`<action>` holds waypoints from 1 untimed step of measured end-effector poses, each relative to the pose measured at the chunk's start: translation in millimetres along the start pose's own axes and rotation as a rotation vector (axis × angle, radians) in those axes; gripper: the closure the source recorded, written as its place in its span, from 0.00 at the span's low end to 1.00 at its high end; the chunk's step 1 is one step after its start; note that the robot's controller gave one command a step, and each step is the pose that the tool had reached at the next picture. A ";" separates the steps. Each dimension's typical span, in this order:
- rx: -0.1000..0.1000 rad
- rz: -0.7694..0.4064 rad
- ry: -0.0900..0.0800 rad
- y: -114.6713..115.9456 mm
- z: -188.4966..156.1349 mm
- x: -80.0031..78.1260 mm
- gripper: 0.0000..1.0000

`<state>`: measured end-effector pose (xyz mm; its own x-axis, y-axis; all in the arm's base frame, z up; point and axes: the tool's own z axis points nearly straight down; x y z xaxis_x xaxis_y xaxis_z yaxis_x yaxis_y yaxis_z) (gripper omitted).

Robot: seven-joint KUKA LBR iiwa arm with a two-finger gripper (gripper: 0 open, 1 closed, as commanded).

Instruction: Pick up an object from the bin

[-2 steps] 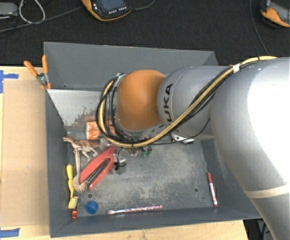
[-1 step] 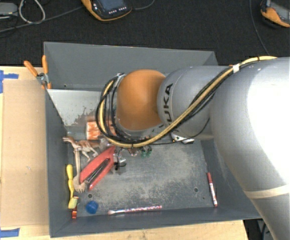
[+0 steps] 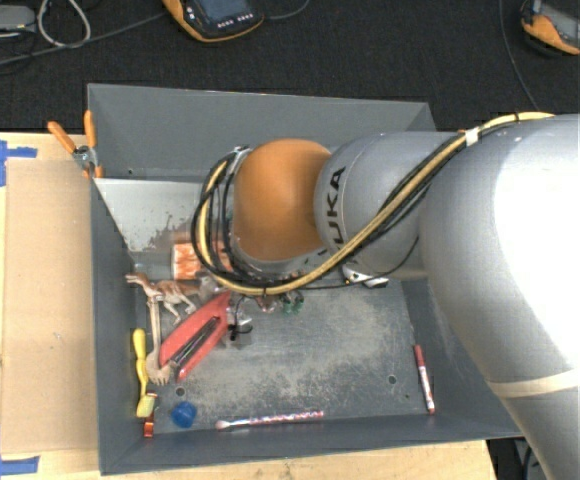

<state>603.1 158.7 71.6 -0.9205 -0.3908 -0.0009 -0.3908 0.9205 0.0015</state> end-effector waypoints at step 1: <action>0.000 0.000 0.000 0.0 0.0 0.0 1.00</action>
Offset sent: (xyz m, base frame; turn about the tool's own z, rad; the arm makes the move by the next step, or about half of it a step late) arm 0.0000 0.0000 0.0000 0.0000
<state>603.1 158.7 71.6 -0.9207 -0.3904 -0.0009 -0.3904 0.9207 0.0015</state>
